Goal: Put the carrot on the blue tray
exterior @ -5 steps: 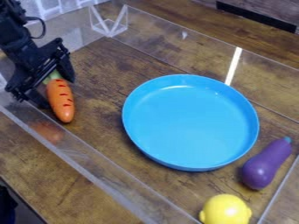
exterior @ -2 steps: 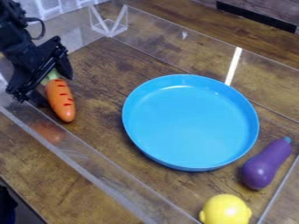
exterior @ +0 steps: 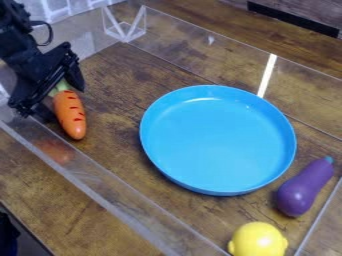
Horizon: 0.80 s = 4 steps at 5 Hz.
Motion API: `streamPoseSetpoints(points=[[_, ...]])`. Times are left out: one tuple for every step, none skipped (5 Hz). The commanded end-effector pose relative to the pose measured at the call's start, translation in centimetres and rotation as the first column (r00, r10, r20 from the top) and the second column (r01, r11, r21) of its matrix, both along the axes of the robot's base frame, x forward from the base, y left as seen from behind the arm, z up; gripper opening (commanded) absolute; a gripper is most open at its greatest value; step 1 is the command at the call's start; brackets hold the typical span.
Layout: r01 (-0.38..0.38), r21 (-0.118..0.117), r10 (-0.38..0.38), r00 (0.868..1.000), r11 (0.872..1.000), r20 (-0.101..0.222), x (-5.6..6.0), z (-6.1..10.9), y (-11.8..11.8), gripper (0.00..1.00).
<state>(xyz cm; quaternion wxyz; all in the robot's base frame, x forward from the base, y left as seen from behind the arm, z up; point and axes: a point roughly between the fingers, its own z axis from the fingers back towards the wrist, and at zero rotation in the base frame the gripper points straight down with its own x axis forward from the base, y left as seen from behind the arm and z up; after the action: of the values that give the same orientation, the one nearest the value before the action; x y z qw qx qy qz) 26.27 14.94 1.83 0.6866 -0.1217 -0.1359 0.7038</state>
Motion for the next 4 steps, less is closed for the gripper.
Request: streamPoseSetpoints(points=[[-0.005, -0.039, 0.003, 0.999, 0.999, -0.053, -1.2, -1.4, 0.4, 1.0], [-0.002, -0.038, 0.0, 0.999, 0.999, -0.052, -1.2, -1.3, 1.0, 1.0], [0.001, -0.036, -0.003, 0.999, 0.999, -0.051, -1.1, -1.2, 1.6, 1.0], [0.042, -0.035, -0.044, 0.998, 0.999, -0.05, -0.2, -1.1, 2.6, 1.0]])
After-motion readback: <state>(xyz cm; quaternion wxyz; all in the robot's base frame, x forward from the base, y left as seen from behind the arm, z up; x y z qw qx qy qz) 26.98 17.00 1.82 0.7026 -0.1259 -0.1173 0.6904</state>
